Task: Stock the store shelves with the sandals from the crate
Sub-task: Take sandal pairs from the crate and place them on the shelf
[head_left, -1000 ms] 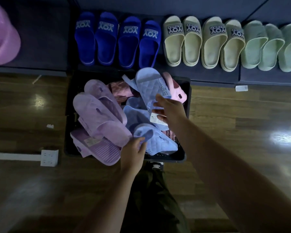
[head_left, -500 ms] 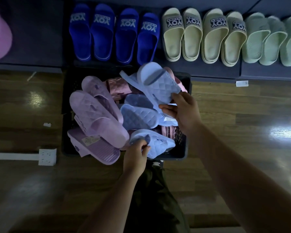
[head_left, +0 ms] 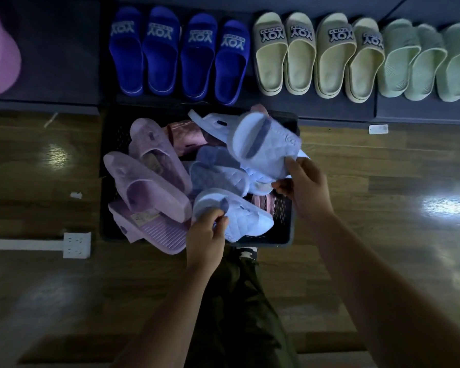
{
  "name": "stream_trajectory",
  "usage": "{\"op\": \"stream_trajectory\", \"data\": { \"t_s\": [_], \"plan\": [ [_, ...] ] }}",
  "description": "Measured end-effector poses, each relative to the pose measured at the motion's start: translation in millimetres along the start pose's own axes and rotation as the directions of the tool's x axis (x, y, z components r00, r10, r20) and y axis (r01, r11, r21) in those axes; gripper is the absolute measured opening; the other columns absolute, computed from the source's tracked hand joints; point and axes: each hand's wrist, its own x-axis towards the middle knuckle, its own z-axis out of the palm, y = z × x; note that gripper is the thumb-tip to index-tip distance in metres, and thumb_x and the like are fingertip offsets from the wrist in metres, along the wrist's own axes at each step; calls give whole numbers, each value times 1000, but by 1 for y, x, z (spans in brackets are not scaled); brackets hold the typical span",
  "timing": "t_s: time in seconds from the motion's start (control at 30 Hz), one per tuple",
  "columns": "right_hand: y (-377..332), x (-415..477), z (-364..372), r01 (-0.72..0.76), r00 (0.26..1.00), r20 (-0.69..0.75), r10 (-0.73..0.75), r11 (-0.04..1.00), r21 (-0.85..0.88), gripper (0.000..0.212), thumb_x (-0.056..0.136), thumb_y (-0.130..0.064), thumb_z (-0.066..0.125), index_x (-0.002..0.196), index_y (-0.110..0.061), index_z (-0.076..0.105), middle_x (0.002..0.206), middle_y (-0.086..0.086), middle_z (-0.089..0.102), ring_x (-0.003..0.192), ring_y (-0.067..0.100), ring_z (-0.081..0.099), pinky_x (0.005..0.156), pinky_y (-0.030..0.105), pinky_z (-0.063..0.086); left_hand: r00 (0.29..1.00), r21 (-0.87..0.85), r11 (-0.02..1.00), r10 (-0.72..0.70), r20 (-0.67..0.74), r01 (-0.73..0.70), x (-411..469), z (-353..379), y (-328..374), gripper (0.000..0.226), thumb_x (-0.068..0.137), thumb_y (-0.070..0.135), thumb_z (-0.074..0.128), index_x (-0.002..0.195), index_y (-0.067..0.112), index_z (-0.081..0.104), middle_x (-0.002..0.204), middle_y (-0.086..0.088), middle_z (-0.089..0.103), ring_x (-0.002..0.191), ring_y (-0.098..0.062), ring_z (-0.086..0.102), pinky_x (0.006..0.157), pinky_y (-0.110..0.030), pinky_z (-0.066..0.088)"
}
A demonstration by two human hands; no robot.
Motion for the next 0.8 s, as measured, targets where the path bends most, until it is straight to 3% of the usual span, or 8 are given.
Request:
{"op": "stream_trajectory", "data": {
  "t_s": [0.2,0.3,0.37,0.47,0.53,0.63,0.7,0.8],
  "plan": [
    [41,-6,0,-129,990,36,135,981,-146,23,95,-23,56,73,-16,55,60,-1,54,56,15,50,53,27,37,999,-105,994,-28,-39,24,21,-12,13,13,92,21,58,96,12,66,80,8,59,76,-10,52,65,-22,31],
    [49,-11,6,-257,961,57,271,949,-184,14,95,-30,54,85,-19,53,84,0,54,65,15,55,55,27,32,999,-129,991,-40,-9,38,26,-10,10,12,92,23,57,93,13,64,79,8,59,77,-14,55,67,-29,39],
    [50,-14,12,-310,941,92,326,938,-154,13,96,-33,51,89,-22,51,91,-1,53,71,17,57,56,26,32,999,-96,995,-19,50,23,26,-8,8,13,92,24,57,93,14,64,80,6,61,76,-13,54,67,-28,39],
    [48,-19,21,-351,928,121,352,936,-29,13,97,-33,48,89,-25,55,90,-6,60,80,21,57,72,33,44,994,-120,993,4,110,10,25,-5,6,11,91,21,59,90,12,64,79,7,59,75,-12,54,66,-25,37],
    [46,-21,26,-347,933,129,335,933,89,12,97,-29,49,90,-23,56,91,-2,63,84,25,59,78,40,46,995,-170,985,5,97,12,23,-5,4,9,90,19,60,88,11,64,78,6,60,76,-14,57,67,-26,43],
    [48,-22,26,-310,950,71,303,942,126,10,94,-27,56,91,-19,58,96,5,65,89,27,62,79,43,48,994,-244,968,-31,106,56,20,-7,1,12,90,19,61,96,11,67,80,5,64,76,-18,67,70,-32,55],
    [51,-23,26,-287,958,53,282,949,129,10,92,-30,59,93,-20,59,98,3,66,93,26,63,79,43,50,997,-281,960,23,77,0,15,-17,4,18,92,24,60,102,12,68,75,9,65,65,-12,68,63,-38,58],
    [52,-25,26,-272,962,42,269,952,142,11,93,-31,57,86,-23,57,92,-4,67,90,22,64,77,40,49,979,-204,959,181,-88,-196,10,-44,10,18,92,29,57,92,16,69,65,11,65,55,-5,64,48,-28,52]
  ]
}}
